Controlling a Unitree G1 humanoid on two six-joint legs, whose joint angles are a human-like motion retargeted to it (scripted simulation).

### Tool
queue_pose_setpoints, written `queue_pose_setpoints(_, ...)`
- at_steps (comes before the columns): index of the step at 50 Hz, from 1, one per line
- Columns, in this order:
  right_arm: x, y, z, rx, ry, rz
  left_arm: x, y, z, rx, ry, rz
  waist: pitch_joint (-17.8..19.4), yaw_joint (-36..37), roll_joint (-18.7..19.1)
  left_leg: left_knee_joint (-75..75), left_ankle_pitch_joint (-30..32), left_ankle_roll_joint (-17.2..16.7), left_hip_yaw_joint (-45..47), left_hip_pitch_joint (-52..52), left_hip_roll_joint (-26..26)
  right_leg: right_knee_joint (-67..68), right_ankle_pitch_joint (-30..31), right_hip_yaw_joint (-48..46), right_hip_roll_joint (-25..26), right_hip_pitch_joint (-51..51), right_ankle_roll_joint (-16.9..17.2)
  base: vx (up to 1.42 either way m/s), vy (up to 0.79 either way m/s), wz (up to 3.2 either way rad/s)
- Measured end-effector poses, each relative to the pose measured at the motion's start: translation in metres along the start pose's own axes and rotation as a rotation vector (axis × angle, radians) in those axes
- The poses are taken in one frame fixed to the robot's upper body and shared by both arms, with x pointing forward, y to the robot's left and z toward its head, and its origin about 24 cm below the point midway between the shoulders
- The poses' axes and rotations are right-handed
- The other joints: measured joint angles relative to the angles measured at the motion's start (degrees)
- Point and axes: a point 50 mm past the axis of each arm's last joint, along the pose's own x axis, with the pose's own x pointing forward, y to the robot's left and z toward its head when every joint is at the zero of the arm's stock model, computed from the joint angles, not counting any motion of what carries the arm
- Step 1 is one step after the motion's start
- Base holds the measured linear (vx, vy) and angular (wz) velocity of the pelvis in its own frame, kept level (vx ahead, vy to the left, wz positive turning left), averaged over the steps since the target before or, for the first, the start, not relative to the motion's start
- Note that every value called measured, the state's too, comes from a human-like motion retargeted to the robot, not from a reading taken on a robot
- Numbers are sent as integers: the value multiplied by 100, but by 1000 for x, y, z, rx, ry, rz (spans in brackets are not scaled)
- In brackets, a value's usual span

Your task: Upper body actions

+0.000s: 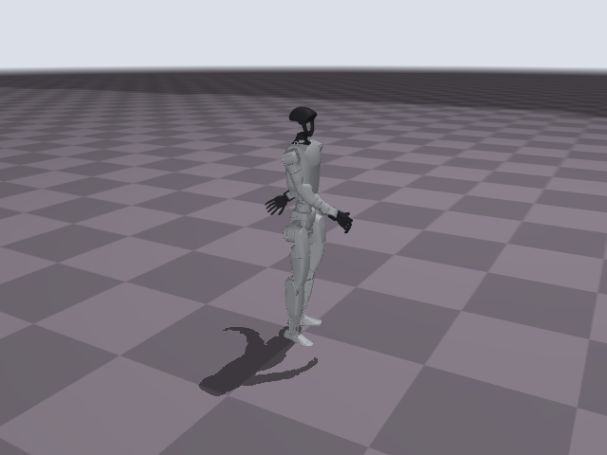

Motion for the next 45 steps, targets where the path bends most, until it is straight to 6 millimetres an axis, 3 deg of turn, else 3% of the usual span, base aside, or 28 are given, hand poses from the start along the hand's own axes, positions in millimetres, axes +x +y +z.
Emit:
queue_pose_setpoints(2, -11, 20, -38, 14, 147, 13, -18, 0, 37, 74, -97, 39, -23, 8, -41, 17, 15, 19, -110, -31, -37, -20, -29, -118, -43, 65, 8, 4, 2, 49)
queue_pose_setpoints(5, -42, 69, -106, 101, 465, 62, -58, -8, 98, 220, -254, 106, -49, 92, -103, 43, 30, 49, -229, -46, -80, -50, -63, -268, -91, 180, 26, 3, 3, 37)
queue_pose_setpoints(8, -101, 128, -164, 291, 855, 112, -111, -32, 157, 357, -431, 187, -39, 175, -179, 79, 40, 81, -342, -43, -111, -72, -99, -414, -135, 317, 56, 1, 1, 33)
queue_pose_setpoints(10, -152, 165, -189, 464, 1136, 121, -153, -58, 193, 458, -590, 228, -1, 231, -223, 104, 41, 100, -410, -47, -132, -90, -120, -508, -161, 398, 75, 0, 2, 30)
queue_pose_setpoints(12, -195, 201, -200, 664, 1365, 48, -196, -91, 223, 580, -773, 244, 24, 265, -251, 128, 39, 113, -452, -71, -149, -107, -135, -572, -188, 445, 94, 0, 1, 12)
queue_pose_setpoints(14, -223, 232, -199, 867, 1498, -98, -238, -125, 242, 704, -951, 247, -4, 276, -267, 158, 39, 117, -471, -129, -158, -125, -144, -611, -215, 456, 117, 3, 1, 4)
queue_pose_setpoints(17, -245, 265, -193, 1148, 1519, -280, -295, -170, 254, 862, -1202, 255, -72, 248, -284, 191, 42, 110, -481, -206, -170, -157, -147, -668, -252, 459, 137, 6, 0, 4)
queue_pose_setpoints(20, -264, 284, -189, 1340, 1486, -283, -345, -200, 254, 962, -1435, 301, -52, 246, -280, 197, 44, 105, -455, -221, -172, -169, -138, -693, -266, 462, 146, 0, 0, 0)
queue_pose_setpoints(22, -278, 294, -187, 1378, 1536, -233, -365, -210, 252, 990, -1545, 342, -27, 280, -265, 198, 41, 98, -424, -215, -162, -167, -130, -689, -270, 459, 148, 0, 0, 0)
queue_pose_setpoints(25, -297, 298, -186, 1311, 1688, -160, -375, -213, 250, 990, -1622, 388, -4, 351, -205, 208, 32, 92, -389, -221, -146, -169, -121, -672, -258, 440, 142, 0, 0, 0)
queue_pose_setpoints(28, -293, 289, -189, 1139, 1758, -129, -351, -202, 253, 972, -1545, 381, -21, 378, -149, 195, 42, 95, -428, -237, -146, -174, -129, -678, -244, 427, 136, 0, 0, 0)
queue_pose_setpoints(30, -274, 277, -192, 1047, 1693, -92, -321, -185, 255, 939, -1436, 363, -36, 405, -124, 178, 55, 102, -466, -239, -149, -174, -140, -676, -227, 425, 127, 0, 0, 0)
queue_pose_setpoints(33, -231, 245, -196, 947, 1474, 44, -259, -145, 250, 834, -1201, 336, -51, 434, -102, 159, 62, 106, -480, -217, -144, -164, -148, -648, -193, 416, 105, 0, 0, 0)
queue_pose_setpoints(35, -198, 216, -195, 856, 1325, 119, -211, -114, 236, 724, -1006, 317, -50, 461, -80, 137, 62, 105, -463, -176, -135, -155, -148, -611, -161, 411, 84, 0, 0, 0)
queue_pose_setpoints(37, -160, 178, -189, 713, 1166, 150, -162, -81, 209, 583, -779, 293, -41, 434, -58, 108, 65, 107, -471, -131, -144, -150, -139, -584, -113, 391, 33, 0, 0, 0)
queue_pose_setpoints(40, -100, 117, -163, 447, 915, 158, -96, -42, 150, 359, -441, 225, -25, 425, -6, 57, 60, 90, -386, -69, -104, -109, -131, -442, -71, 330, 31, 0, -4, -24)
queue_pose_setpoints(43, -47, 61, -116, 217, 647, 140, -45, -19, 85, 181, -209, 117, -2, 329, 26, 9, 54, 62, -295, -27, -64, -75, -115, -314, -18, 246, 13, 0, -5, -27)
queue_pose_setpoints(45, -23, 31, -80, 119, 483, 110, -20, -10, 47, 112, -126, 61, -5, 295, 50, -17, 49, 43, -224, -13, -32, -51, -102, -232, 16, 182, 6, 0, -3, -32)
